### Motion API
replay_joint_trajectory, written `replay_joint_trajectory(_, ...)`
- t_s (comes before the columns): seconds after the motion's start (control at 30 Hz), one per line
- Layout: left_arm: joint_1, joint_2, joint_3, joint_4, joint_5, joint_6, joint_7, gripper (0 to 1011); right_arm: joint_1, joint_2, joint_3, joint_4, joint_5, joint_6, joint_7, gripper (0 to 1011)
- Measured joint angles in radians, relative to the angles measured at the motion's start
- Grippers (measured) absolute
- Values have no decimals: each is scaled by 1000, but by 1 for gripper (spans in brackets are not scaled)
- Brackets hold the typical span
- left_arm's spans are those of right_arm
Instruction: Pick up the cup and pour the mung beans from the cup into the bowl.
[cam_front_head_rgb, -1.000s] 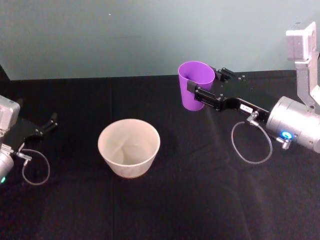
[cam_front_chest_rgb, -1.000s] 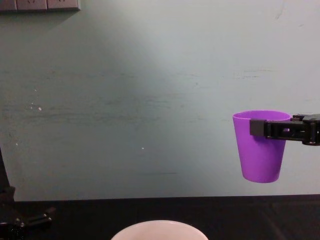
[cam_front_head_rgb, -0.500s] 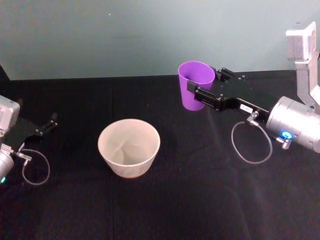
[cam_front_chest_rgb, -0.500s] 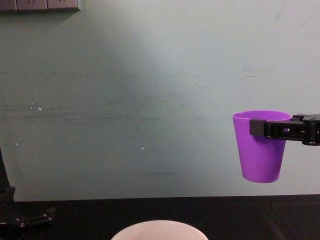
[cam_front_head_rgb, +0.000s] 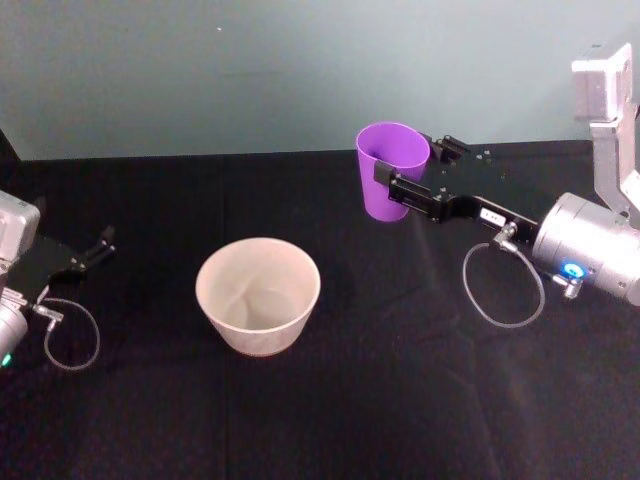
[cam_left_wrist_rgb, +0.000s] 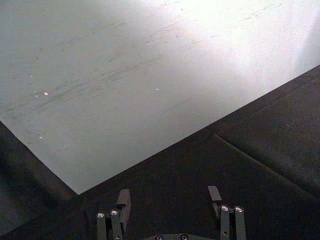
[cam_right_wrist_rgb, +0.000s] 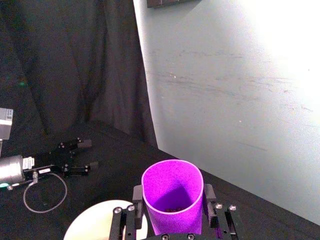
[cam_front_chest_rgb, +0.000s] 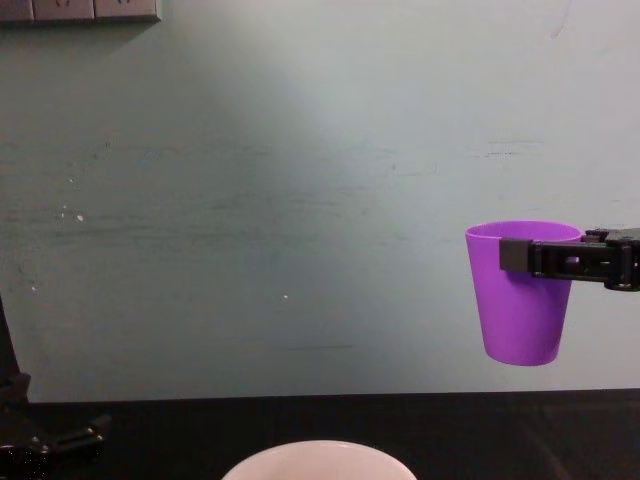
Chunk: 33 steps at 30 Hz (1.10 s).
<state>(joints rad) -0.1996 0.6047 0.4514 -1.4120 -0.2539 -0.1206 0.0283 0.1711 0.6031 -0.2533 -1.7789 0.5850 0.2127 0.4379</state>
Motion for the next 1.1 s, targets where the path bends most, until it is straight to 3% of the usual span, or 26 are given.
replay_joint_trajectory(0.43, 0, 0, 0, 0, 0, 0, 0, 1000, 13, -5, -11, 10, 0, -1, -28, 715)
replay_joint_trajectory(0.73, 0, 0, 0, 0, 0, 0, 0, 1000, 133, -44, -79, 116, -28, 59, -69, 715)
replay_joint_trajectory(0.9, 0, 0, 0, 0, 0, 0, 0, 1000, 208, -71, -146, 177, -113, 57, -82, 715)
replay_joint_trajectory(1.0, 0, 0, 0, 0, 0, 0, 0, 1000, 244, -91, -197, 211, -216, 16, -107, 715)
replay_joint_trajectory(1.1, 0, 0, 0, 0, 0, 0, 0, 1000, 250, -96, -227, 223, -286, -26, -128, 715)
